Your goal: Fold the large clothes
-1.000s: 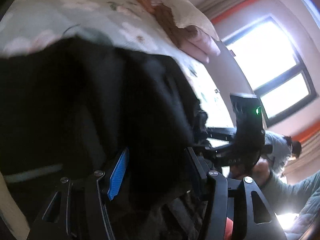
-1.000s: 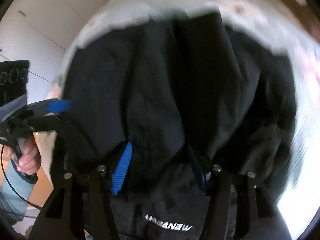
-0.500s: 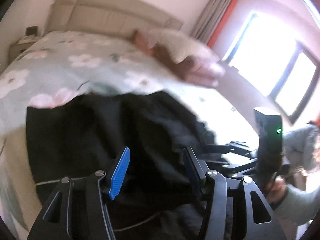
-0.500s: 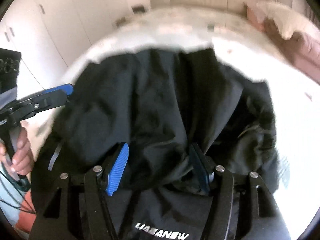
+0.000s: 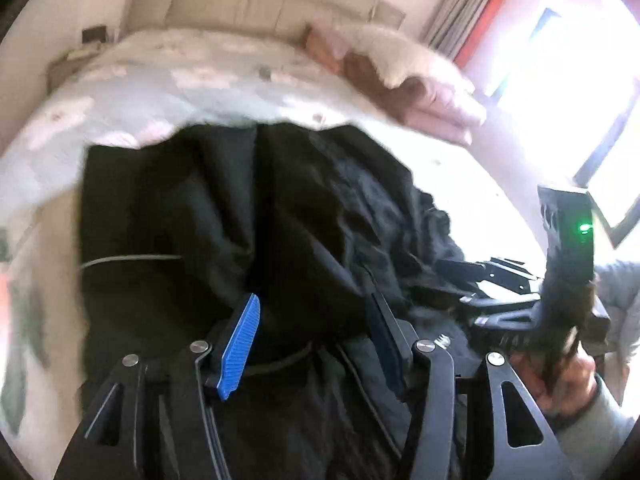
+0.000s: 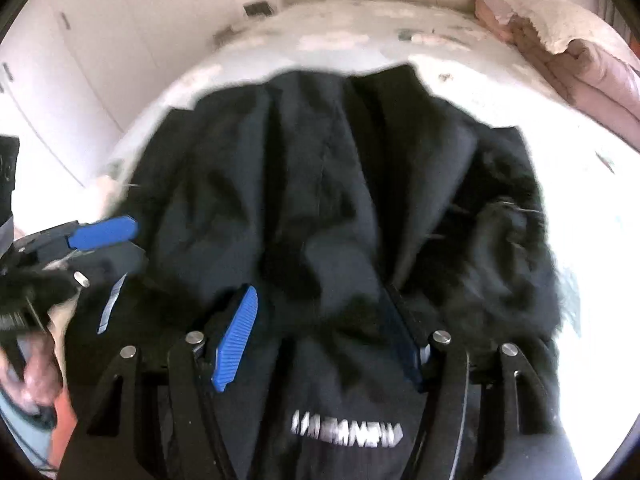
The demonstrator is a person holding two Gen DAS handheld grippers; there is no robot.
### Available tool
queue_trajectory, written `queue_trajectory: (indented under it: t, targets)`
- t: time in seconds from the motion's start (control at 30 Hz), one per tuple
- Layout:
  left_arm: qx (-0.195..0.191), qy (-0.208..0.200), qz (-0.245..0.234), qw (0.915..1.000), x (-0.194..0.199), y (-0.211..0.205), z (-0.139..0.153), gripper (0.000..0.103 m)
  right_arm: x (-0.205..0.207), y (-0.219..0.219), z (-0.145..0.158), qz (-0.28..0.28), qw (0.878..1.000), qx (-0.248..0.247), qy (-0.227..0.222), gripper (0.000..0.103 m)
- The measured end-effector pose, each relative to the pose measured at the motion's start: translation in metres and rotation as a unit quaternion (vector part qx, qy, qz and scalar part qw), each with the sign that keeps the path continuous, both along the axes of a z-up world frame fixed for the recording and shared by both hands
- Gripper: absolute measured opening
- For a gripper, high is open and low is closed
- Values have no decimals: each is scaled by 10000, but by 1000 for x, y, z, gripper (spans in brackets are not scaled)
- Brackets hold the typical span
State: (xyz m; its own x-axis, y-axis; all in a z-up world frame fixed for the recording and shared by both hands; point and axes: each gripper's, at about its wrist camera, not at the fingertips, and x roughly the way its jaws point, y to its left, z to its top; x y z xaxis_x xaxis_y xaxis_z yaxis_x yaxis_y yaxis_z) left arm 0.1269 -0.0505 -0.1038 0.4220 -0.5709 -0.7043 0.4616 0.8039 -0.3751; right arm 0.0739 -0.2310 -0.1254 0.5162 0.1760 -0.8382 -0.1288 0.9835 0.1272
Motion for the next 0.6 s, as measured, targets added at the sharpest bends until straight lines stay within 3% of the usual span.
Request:
queue_trajectory:
  t: [0.13, 0.27, 0.4, 0.6]
  targets:
    - [149, -53, 327, 9993, -48, 55, 18, 57, -55, -10, 30, -105, 9987, -281, -407, 67]
    - [245, 313, 728, 9966, -81, 113, 14, 57, -101, -33, 46, -451, 9976, -296, -433, 67]
    - [70, 803, 1241, 9890, -103, 170, -12, 57, -136, -62, 24, -835, 9964, -120, -33, 68]
    - [-422, 1743, 1866, 9659, -119, 217, -67, 57, -163, -97, -7, -1278, 9909, -146, 388, 68]
